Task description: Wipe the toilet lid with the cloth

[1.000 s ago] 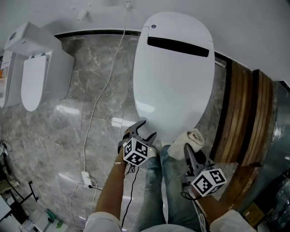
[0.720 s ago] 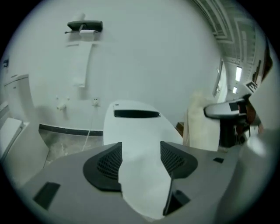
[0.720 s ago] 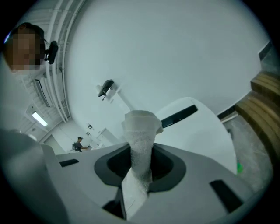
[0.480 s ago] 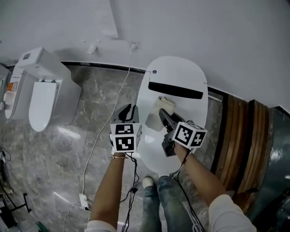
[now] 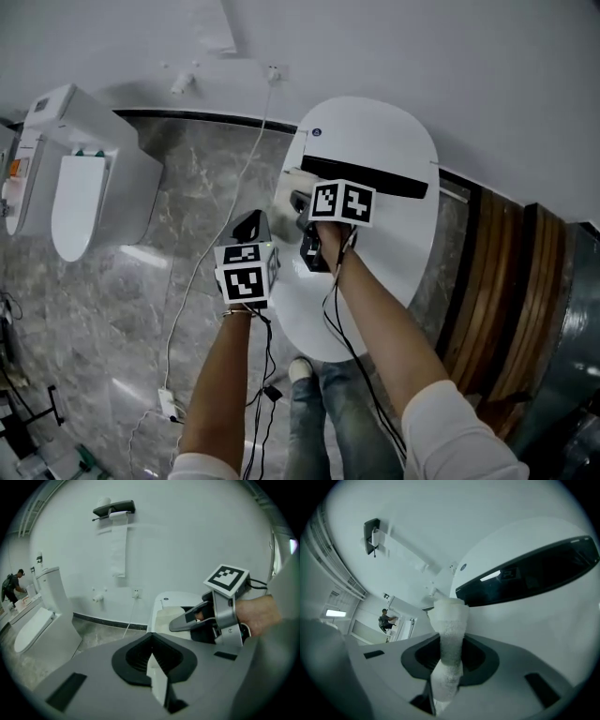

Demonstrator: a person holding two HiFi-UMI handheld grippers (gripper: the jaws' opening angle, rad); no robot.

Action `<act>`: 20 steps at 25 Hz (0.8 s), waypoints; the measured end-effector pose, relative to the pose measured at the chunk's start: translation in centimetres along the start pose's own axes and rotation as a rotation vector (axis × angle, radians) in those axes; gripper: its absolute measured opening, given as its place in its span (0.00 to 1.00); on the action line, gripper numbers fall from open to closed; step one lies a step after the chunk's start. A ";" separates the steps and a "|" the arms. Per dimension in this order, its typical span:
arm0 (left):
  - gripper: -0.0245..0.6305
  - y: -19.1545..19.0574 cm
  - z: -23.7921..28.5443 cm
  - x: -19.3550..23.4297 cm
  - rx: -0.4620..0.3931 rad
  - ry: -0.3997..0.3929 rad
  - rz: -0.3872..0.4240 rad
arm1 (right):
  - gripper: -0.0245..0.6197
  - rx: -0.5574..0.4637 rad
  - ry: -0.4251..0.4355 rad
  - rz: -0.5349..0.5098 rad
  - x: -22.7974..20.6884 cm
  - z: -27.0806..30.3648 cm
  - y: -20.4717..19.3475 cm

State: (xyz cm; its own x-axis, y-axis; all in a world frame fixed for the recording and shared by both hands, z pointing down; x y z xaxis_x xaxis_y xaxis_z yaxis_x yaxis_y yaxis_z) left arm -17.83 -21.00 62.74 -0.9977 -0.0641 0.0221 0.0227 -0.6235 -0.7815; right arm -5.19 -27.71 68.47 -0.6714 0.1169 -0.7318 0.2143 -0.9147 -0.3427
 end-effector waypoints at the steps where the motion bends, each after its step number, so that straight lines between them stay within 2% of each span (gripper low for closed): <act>1: 0.06 -0.2 0.2 -0.8 0.005 -0.015 0.015 | 0.17 0.004 -0.009 -0.011 -0.4 -0.4 0.2; 4: 0.06 -0.4 1.0 -3.6 0.021 -0.061 0.039 | 0.17 0.006 -0.035 -0.041 -2.2 -2.8 0.2; 8: 0.06 0.0 1.9 -8.9 0.009 -0.111 0.042 | 0.17 -0.043 -0.090 -0.013 -6.7 -8.2 0.6; 12: 0.06 -0.8 2.2 -15.9 -0.019 -0.178 0.012 | 0.17 -0.109 -0.192 0.021 -12.7 -15.4 1.1; 16: 0.06 -1.7 2.3 -22.6 -0.020 -0.266 0.077 | 0.17 -0.167 -0.316 0.050 -18.2 -22.2 0.8; 20: 0.06 -1.8 1.9 -24.5 -0.006 -0.313 0.042 | 0.17 -0.210 -0.372 0.050 -20.0 -25.1 0.1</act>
State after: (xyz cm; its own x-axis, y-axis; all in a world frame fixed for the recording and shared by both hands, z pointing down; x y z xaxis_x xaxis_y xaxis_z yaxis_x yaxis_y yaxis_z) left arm 6.73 -19.79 64.78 -0.9278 -0.3268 0.1800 0.0621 -0.6110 -0.7892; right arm 26.09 -20.47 68.29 -0.8586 -0.1084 -0.5010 0.3670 -0.8125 -0.4530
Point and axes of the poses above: the fingertips, and each gripper's own axes: z forward along the fingers, x to its left, y out of its top, the point moved 6 cm from there along -z, backward along the fingers, and after that the axes turned 6 degrees about y, right-handed, at the moved point
